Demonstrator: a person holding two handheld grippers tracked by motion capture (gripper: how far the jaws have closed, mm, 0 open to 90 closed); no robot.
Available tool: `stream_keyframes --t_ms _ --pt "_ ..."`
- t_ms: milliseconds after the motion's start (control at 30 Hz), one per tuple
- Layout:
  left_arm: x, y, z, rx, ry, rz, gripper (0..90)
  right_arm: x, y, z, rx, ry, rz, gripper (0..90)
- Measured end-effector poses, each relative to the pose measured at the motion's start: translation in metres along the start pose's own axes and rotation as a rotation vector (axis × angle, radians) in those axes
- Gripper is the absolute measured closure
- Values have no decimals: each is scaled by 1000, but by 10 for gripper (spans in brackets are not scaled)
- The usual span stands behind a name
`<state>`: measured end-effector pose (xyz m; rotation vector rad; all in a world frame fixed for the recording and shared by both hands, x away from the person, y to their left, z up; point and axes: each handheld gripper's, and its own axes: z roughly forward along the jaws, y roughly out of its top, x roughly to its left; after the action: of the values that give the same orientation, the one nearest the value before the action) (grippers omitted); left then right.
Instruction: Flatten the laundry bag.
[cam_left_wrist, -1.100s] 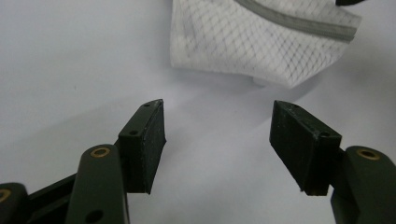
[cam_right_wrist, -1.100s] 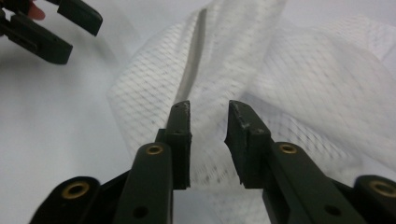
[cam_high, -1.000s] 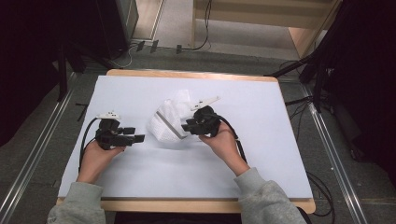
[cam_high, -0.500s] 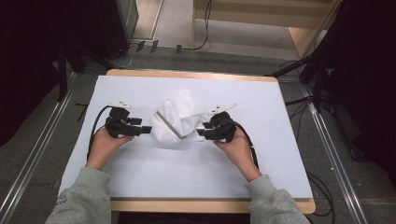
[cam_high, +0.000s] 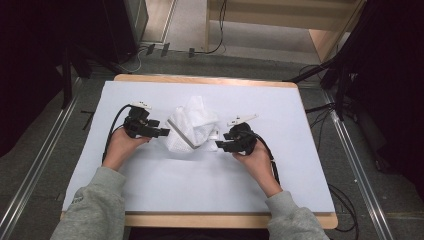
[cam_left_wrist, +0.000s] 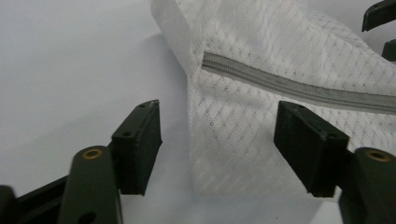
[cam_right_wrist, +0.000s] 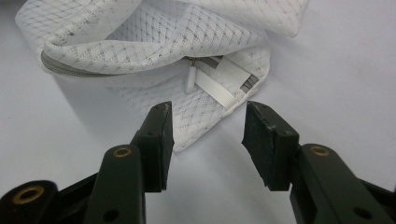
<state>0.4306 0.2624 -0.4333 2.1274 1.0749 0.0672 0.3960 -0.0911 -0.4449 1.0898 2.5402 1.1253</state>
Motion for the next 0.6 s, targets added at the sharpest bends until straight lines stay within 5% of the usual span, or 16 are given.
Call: stream_keyframes --t_ms 200,433,600 --pt "0 2 7 24 -10 -30 474 0 -2 3 14 4 15 524" --pt "-2 -3 11 35 -45 -51 855 -1 -2 6 16 4 9 522" --pt "-2 -4 8 41 -58 -66 899 -2 -3 9 21 4 8 520"
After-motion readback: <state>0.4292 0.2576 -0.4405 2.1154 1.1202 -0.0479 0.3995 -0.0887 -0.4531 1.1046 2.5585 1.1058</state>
